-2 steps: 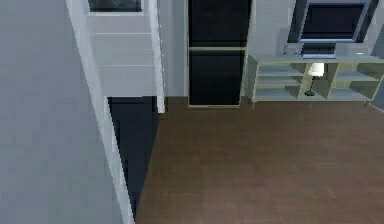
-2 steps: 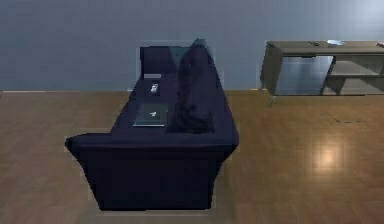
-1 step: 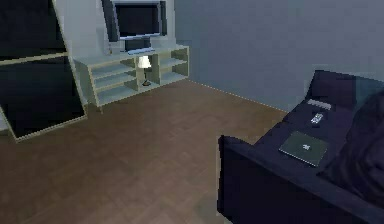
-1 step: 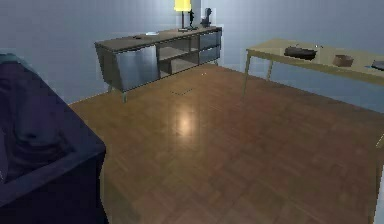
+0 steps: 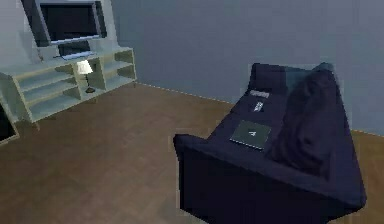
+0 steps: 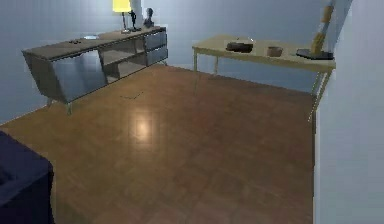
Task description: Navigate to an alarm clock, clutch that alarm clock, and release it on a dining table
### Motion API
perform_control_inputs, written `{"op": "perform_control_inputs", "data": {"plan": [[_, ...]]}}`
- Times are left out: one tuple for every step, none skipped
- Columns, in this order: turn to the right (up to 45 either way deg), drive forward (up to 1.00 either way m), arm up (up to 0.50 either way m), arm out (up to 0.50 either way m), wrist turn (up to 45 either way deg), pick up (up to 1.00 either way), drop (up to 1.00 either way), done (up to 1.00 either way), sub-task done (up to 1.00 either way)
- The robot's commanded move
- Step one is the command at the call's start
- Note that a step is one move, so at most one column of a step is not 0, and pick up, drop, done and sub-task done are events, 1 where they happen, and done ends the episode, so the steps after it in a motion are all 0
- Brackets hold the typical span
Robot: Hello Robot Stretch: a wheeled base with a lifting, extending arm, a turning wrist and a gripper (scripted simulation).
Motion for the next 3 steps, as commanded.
{"op": "perform_control_inputs", "data": {"plan": [[0.0, 0.3, 0.0, 0.0, 0.0, 0.0, 0.0, 0.0, 0.0], [-45.0, 0.0, 0.0, 0.0, 0.0, 0.0, 0.0, 0.0, 0.0], [-6.0, 0.0, 0.0, 0.0, 0.0, 0.0, 0.0, 0.0, 0.0]]}}
